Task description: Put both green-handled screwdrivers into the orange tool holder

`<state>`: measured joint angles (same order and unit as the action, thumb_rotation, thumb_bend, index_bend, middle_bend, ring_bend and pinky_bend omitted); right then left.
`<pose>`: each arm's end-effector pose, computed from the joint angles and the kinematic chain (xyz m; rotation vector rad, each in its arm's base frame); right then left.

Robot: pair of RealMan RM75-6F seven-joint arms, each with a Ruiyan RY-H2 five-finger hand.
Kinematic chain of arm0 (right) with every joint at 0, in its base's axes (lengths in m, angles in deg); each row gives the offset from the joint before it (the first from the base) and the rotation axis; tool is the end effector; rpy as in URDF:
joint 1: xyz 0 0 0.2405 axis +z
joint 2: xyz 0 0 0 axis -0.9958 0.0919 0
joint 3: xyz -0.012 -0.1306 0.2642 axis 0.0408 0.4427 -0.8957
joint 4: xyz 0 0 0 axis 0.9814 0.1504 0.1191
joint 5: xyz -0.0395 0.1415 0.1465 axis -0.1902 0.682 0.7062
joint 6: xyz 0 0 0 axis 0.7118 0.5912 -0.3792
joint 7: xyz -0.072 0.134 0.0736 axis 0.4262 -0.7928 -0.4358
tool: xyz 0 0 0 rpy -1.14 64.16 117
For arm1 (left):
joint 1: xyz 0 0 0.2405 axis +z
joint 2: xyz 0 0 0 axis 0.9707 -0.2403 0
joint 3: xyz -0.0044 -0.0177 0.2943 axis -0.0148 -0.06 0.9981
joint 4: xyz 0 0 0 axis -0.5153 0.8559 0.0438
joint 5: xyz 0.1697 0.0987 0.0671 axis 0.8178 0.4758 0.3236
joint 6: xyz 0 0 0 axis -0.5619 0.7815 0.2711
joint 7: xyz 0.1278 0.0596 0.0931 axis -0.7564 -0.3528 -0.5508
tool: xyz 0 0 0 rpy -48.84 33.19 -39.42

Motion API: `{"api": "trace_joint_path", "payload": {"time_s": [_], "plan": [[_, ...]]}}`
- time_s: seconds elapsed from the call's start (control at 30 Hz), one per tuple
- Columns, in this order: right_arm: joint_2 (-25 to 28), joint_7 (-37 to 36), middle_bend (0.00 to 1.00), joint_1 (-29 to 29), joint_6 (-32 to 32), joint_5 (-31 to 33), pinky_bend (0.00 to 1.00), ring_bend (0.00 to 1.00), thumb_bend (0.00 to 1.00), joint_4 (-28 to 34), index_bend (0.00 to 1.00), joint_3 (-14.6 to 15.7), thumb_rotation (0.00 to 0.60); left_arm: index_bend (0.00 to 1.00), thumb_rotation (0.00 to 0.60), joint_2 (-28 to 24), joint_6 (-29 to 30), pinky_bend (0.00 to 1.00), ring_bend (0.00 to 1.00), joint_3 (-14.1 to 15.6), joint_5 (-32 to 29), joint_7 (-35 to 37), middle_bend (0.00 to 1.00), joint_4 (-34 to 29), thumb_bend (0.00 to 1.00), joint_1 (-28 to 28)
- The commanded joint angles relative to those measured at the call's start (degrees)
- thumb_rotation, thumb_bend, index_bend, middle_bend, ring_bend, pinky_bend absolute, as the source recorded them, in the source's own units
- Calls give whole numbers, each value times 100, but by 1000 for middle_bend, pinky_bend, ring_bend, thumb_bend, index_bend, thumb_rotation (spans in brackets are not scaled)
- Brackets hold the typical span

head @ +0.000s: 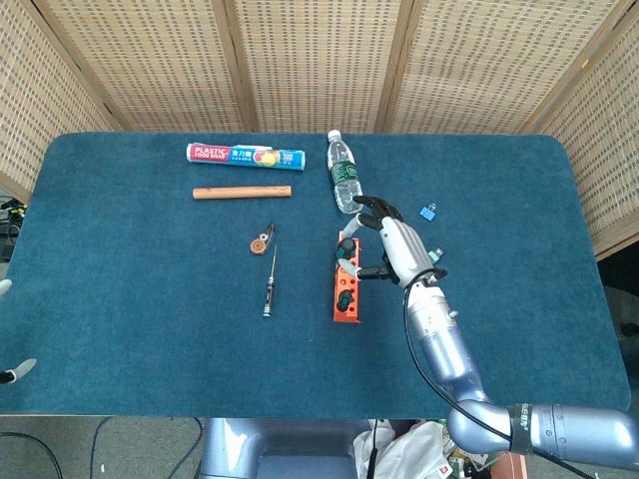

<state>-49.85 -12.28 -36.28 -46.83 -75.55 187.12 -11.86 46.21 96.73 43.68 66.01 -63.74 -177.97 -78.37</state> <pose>-0.0616 -0.3936 0.0898 1.3847 -1.5172 1.3800 -0.3430 0.1840 0.2376 -1.2944 -1.0563 -0.7961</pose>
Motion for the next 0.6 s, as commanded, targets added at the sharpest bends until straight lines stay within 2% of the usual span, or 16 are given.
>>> {"api": "trace_joint_path", "payload": {"time_s": [0.03,0.6], "plan": [[50,-4,111,-11,-16,-33,26,0,434,39,664,-15,600,0,600,1,-12,0,0,-1,-5,-5,0,2,0,-7],[106,-62,113,-27,59,30,26,0,434,-106,668,103,600,0,600,14,4,0,0,12,21,-53,0,-25,0,-2]]}}
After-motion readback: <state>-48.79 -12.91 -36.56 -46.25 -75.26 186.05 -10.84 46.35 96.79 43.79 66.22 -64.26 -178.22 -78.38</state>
